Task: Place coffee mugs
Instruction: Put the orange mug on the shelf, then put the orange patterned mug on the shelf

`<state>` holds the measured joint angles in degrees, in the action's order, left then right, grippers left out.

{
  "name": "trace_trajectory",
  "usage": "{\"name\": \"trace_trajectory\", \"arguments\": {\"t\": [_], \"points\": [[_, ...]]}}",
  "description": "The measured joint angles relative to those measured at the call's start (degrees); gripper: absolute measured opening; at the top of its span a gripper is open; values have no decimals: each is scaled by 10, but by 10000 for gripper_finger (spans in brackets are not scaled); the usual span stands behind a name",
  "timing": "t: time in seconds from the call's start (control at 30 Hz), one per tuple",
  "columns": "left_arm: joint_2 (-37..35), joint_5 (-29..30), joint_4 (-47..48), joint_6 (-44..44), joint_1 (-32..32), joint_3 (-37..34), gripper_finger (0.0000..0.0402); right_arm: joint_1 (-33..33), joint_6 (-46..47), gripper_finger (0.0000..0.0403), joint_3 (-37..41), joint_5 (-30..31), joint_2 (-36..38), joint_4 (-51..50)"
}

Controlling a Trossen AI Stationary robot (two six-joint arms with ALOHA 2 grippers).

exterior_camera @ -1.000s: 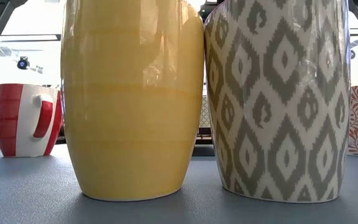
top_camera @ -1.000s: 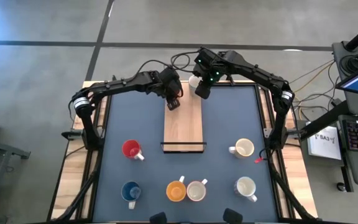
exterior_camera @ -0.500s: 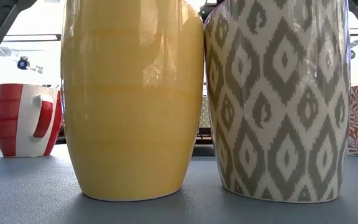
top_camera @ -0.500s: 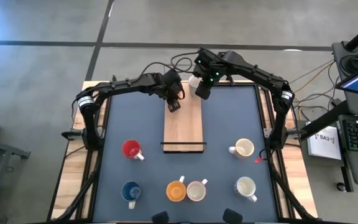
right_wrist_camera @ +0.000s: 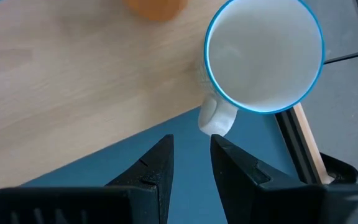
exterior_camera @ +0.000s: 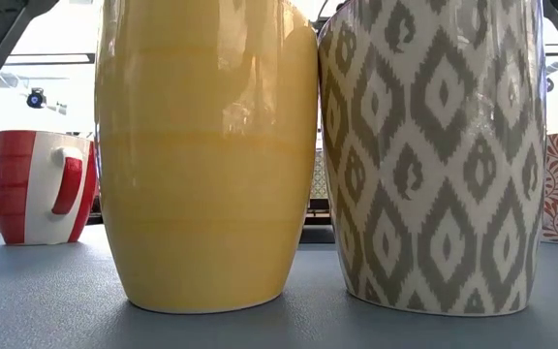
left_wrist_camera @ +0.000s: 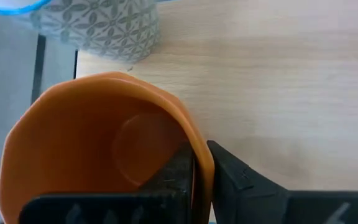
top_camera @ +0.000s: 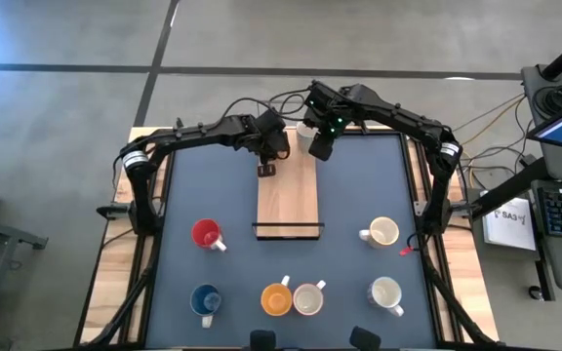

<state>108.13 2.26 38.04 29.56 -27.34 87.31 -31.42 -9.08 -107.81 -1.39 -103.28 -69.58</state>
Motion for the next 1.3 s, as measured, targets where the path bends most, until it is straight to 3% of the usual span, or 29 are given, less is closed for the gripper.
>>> {"name": "trace_trajectory", "arguments": {"t": [0.13,0.43,0.6,0.93,1.3], "points": [[0,0,-6,31,-5,0,18,-1,0,95,0,0,0,0],[0,4,-25,13,-18,0,37,-1,0,95,0,0,0,1],[0,62,-62,-3,-18,0,38,-1,0,95,0,0,0,1],[0,61,-35,-1,-19,0,42,-1,-6,95,0,0,0,2],[-1,63,-56,-2,-18,0,102,-1,-8,95,0,0,0,4]]}}
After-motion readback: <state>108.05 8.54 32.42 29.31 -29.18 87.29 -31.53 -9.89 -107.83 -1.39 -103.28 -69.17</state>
